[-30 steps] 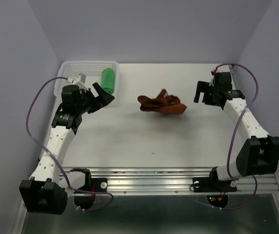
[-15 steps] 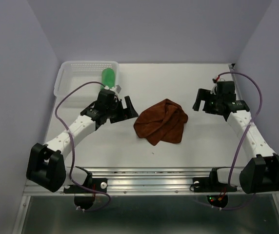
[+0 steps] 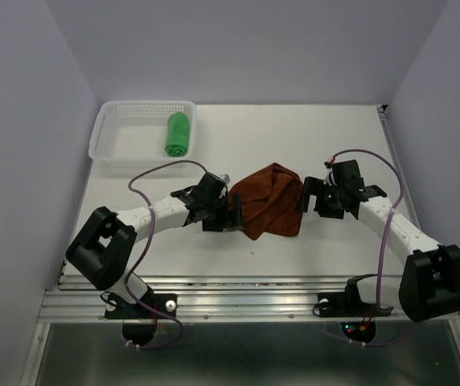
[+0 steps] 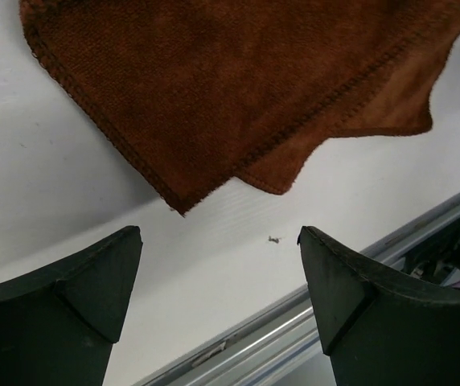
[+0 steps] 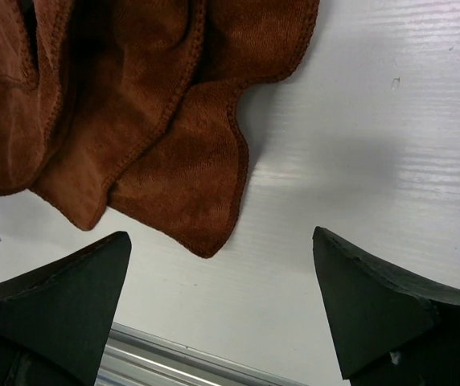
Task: Roll the towels
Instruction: Flatten the towel
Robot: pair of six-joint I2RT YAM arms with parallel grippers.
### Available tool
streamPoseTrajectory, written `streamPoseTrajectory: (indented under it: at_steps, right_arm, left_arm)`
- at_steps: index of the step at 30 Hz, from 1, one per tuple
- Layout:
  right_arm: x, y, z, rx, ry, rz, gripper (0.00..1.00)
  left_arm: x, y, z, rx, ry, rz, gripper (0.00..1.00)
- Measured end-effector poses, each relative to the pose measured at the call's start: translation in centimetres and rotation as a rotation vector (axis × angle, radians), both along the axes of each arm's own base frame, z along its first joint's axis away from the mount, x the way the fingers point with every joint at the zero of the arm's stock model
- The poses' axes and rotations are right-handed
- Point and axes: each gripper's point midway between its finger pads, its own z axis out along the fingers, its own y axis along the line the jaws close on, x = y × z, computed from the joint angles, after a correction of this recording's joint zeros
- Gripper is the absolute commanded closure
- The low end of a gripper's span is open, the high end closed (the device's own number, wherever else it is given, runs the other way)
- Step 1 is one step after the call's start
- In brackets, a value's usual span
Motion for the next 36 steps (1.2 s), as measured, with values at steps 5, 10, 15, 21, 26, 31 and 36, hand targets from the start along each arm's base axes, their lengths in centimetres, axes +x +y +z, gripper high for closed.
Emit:
streamPoseTrajectory:
  at_steps: [5,10,15,21,26,31,36]
  right_arm:
    - [0.6,0.1,0.3,0.008,-0.024,-0.014,0.00]
    - [0.6,0.0,0.4,0.006,-0.027,-0.017,0.00]
    - [0.3,0.1,-0.1,0.002,-0.016,-0.012,0.00]
    - [-1.6,1.2,-1.6,-0.019,0.030,0.031,0.00]
    - [-3.0,3.7,-2.8,-0.078,0.048,0.100,0.01]
    - [-2.9,4.2,-4.0,-0.140,0.045,0.060,0.04]
    - [-3.4,4.5,-5.9,-0.223,0.070,0.054,0.09]
  left_arm:
    - [0.2,0.3,-2.7,0.053,0.059,0.041,0.21]
    - [1.4,-0.4,-3.0,0.037,0.055,0.081,0.45]
    - [2.6,-0.7,-3.8,0.010,0.070,0.114,1.00]
    - [2.8,-0.4,-4.0,-0.013,0.094,0.139,1.00]
    - [2.5,0.0,-2.9,-0.048,0.092,0.146,1.00]
    - [2.7,-0.4,1.2,-0.142,0.028,0.131,1.00]
    - [3.1,0.0,3.0,-0.184,0.003,0.136,1.00]
